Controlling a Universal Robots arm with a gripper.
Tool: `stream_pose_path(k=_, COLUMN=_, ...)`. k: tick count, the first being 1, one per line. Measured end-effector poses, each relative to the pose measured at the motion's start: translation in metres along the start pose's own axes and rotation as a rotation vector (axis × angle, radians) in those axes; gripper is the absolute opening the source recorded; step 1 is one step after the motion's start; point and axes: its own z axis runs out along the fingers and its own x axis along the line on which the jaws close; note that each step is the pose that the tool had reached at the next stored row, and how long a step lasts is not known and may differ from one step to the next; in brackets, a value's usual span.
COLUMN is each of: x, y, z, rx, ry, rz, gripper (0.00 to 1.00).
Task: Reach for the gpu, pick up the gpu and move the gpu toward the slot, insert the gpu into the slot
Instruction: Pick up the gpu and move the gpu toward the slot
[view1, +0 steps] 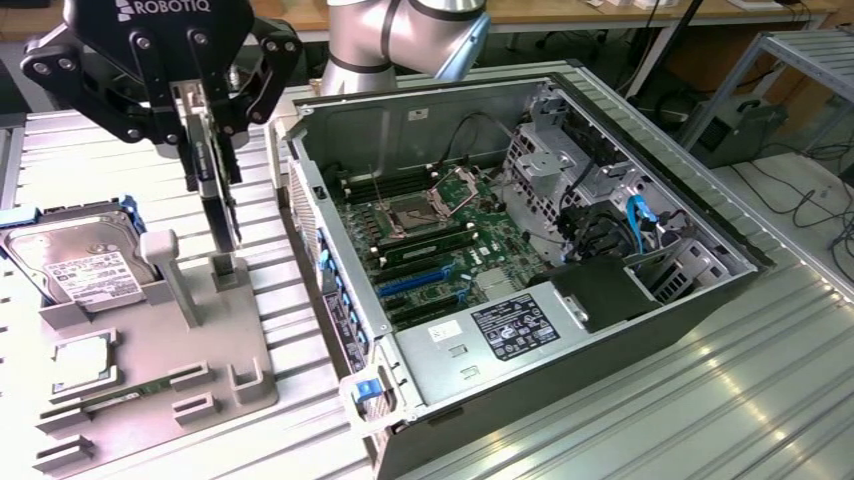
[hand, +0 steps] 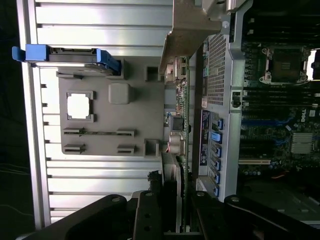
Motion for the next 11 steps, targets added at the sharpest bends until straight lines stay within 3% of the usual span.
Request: stream_pose_path(k=11, x=-0.008, y=-0.0001, z=0.0002, rx=0.0, ry=0.0001, rz=0.0, gripper=0.28)
